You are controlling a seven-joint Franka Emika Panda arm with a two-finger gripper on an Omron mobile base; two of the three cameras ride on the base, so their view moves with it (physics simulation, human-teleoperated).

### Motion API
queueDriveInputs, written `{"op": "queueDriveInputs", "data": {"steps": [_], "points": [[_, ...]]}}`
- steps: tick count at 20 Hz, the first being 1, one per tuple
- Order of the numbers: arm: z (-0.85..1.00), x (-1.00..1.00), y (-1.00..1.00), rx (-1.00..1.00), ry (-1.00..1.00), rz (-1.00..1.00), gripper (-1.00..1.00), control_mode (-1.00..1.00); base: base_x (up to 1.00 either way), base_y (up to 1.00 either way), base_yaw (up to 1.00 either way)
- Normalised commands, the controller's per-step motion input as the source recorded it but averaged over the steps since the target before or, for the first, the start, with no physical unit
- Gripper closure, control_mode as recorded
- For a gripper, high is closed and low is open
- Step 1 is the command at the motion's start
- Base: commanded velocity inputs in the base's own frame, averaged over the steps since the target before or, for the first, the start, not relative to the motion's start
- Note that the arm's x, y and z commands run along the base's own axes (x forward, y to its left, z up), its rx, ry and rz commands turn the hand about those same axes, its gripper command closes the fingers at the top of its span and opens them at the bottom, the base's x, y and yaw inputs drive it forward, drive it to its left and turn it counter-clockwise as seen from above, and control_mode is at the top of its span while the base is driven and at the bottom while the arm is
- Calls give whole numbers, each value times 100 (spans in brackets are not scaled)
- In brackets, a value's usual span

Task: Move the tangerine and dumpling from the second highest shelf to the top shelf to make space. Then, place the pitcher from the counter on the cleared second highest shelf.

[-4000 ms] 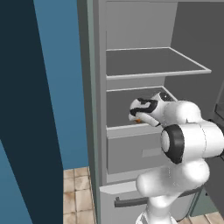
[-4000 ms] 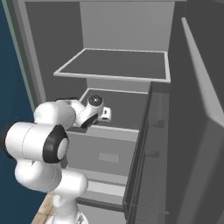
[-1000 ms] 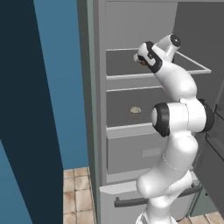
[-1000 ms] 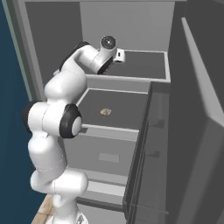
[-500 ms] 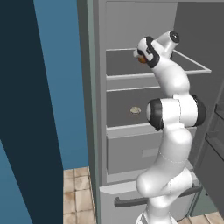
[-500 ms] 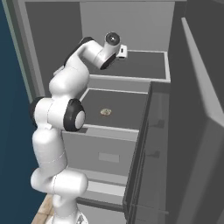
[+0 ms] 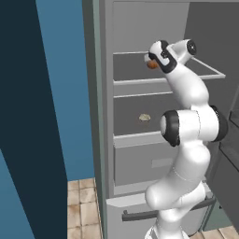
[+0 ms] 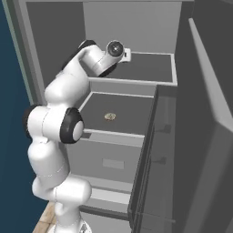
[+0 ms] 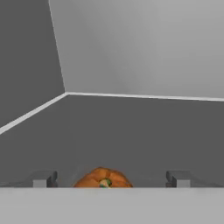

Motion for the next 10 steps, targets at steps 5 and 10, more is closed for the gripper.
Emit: {"op": "queueDriveInputs", "data": {"steps": [5,10], "points": [[77,-39,1,0,-24,0,-100,-100,0,0,0],[29,-90,0,-4,7,0,-100,-100,0,0,0]]}}
